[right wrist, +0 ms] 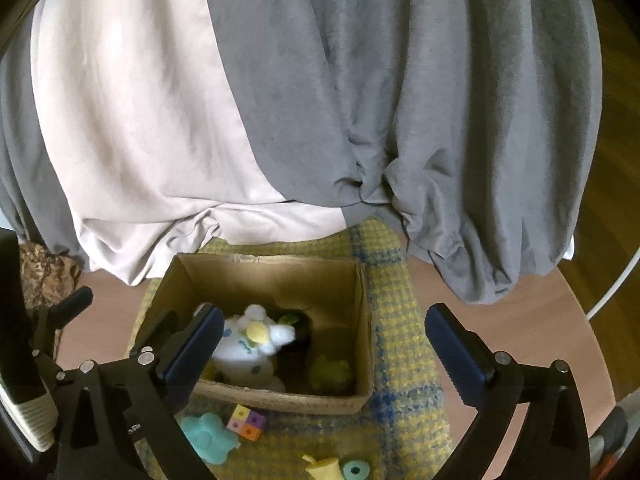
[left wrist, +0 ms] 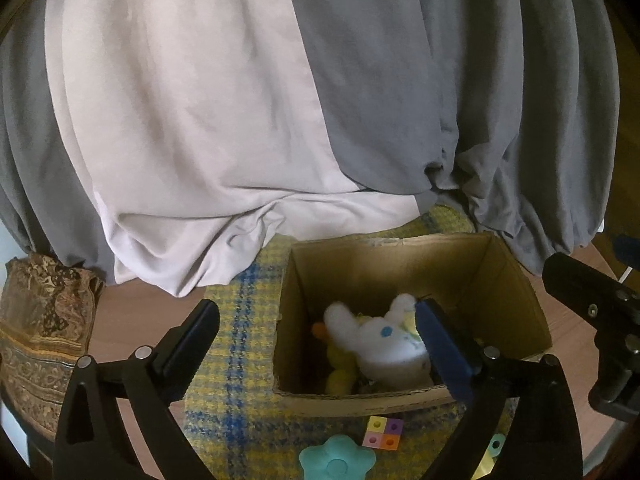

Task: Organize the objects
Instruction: 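Open both tools to drop the bunny and ball into the box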

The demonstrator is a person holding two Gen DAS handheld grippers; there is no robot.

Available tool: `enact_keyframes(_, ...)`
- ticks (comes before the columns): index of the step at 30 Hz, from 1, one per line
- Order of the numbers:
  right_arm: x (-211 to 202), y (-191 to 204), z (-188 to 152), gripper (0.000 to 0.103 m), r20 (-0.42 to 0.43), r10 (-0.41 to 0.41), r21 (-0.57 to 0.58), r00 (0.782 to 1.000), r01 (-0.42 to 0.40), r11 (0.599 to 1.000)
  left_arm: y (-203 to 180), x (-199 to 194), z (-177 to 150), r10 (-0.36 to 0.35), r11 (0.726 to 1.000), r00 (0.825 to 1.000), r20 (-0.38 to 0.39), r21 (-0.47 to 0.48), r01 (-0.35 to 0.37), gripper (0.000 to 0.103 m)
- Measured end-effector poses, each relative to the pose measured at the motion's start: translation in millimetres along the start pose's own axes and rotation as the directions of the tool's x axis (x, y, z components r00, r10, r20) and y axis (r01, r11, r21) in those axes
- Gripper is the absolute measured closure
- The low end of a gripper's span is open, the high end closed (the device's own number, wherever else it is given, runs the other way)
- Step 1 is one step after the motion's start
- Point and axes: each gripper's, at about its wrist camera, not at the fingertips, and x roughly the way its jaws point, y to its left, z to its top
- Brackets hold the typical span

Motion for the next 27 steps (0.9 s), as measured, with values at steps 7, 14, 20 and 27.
enact_keyframes(7, -9.4, -5.9, -9.9, 0.001, 0.008, -0.004, 0.022, 1.000, 0.004, 1.000, -2.1, -11.0, -7.1, -0.005, 1.000, 1.000, 0.016, 0.000, 0.005, 0.002)
enact_keyframes(14, -24.9, -6.8, -23.2, 0.001, 0.031, -0.019, 0.019, 0.999, 0.019, 1.000, -3.1, -22.1, -18.6, 0.004, 1.000, 0.999, 0.033, -0.001, -0.004, 0.001)
enact_keyframes(20, -32.8, -6.1, -38.4, 0.001, 0.041, -0.025, 0.012, 0.999, 0.025, 1.000, -3.5, -29.9, -30.7, 0.011, 1.000, 0.999, 0.041, -0.006, -0.010, 0.001)
enact_keyframes(27, -37.9, -7.6, -56.1, 0.001, 0.035, -0.027, 0.014, 0.999, 0.027, 1.000, -6.0, -36.3, -49.0, 0.026, 1.000, 0.998, 0.055, 0.000, -0.026, 0.001)
